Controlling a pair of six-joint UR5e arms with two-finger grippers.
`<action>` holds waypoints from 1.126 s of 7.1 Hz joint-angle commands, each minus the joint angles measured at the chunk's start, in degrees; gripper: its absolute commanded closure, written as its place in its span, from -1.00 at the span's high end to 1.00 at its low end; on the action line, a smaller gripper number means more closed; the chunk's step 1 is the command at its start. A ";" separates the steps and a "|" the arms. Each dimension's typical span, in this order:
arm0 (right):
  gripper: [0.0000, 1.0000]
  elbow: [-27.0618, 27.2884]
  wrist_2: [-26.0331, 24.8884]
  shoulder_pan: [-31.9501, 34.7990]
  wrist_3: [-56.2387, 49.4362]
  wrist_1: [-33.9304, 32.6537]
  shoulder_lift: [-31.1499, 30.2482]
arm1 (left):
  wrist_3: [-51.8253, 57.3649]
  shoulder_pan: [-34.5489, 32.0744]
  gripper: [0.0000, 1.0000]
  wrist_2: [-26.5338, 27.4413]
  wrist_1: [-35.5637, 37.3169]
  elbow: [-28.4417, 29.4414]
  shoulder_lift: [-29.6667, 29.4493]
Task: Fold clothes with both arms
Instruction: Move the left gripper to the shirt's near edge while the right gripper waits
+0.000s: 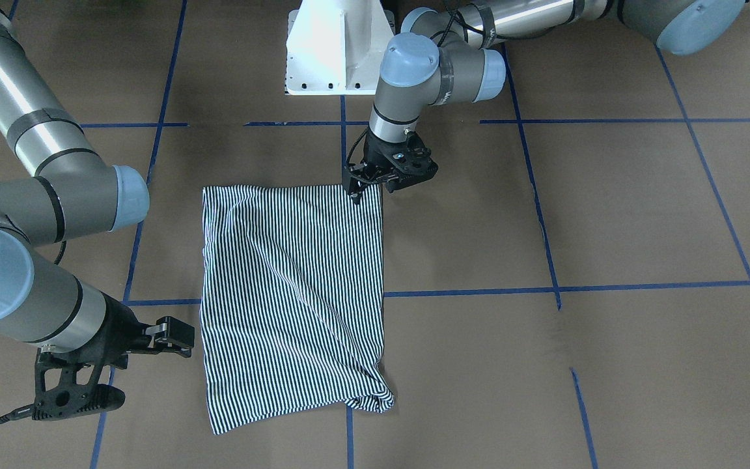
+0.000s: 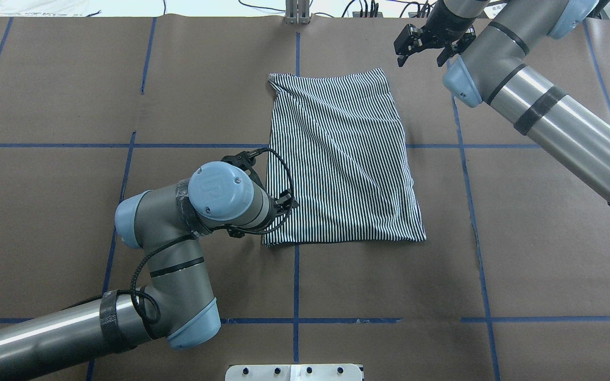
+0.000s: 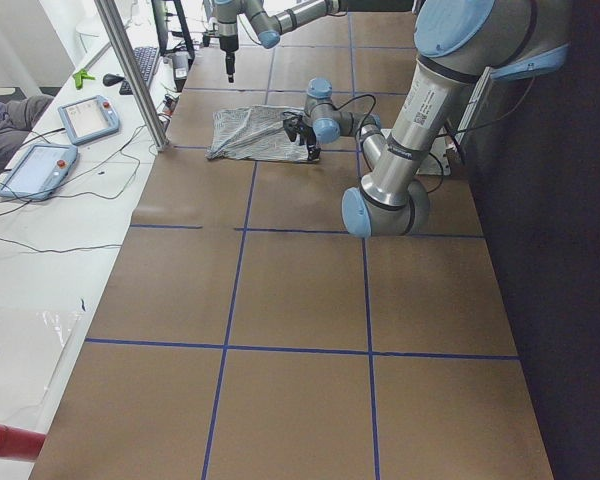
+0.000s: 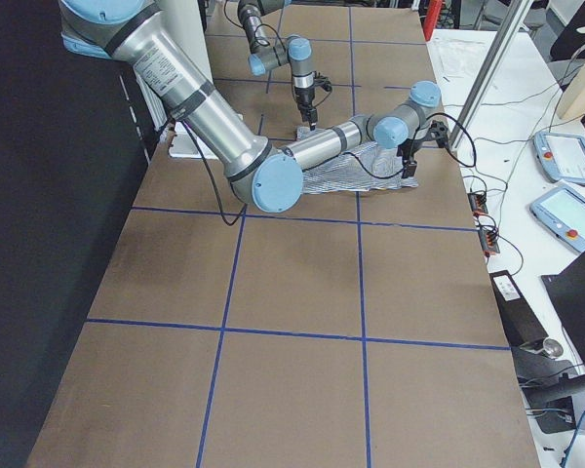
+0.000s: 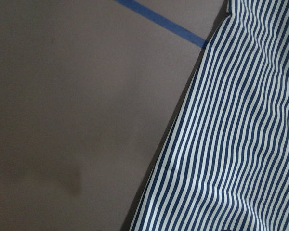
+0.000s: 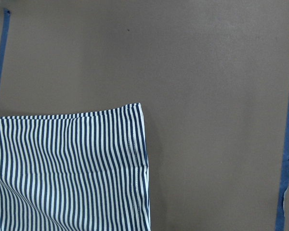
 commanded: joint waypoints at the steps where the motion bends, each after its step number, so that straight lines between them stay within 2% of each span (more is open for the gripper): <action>1: 1.00 0.00 -0.01 0.00 -0.06 0.00 -0.32 | -0.79 1.65 0.65 0.94 2.09 0.63 -0.36; 3: 1.00 0.00 -0.01 0.00 -0.06 0.00 -0.32 | -0.79 1.66 0.51 0.86 3.42 0.28 -0.54; 5: 1.00 0.00 -0.10 0.00 -0.06 0.00 -0.40 | -0.79 1.66 0.18 0.77 3.43 0.36 -0.80; 7: 1.00 -0.09 -0.19 0.00 -0.15 0.00 -0.67 | -0.79 1.66 -0.86 0.85 3.43 0.45 -0.89; 8: 1.00 -0.09 -0.19 -0.09 -0.15 0.00 -0.76 | -0.79 1.66 -1.00 0.86 3.43 0.45 -0.81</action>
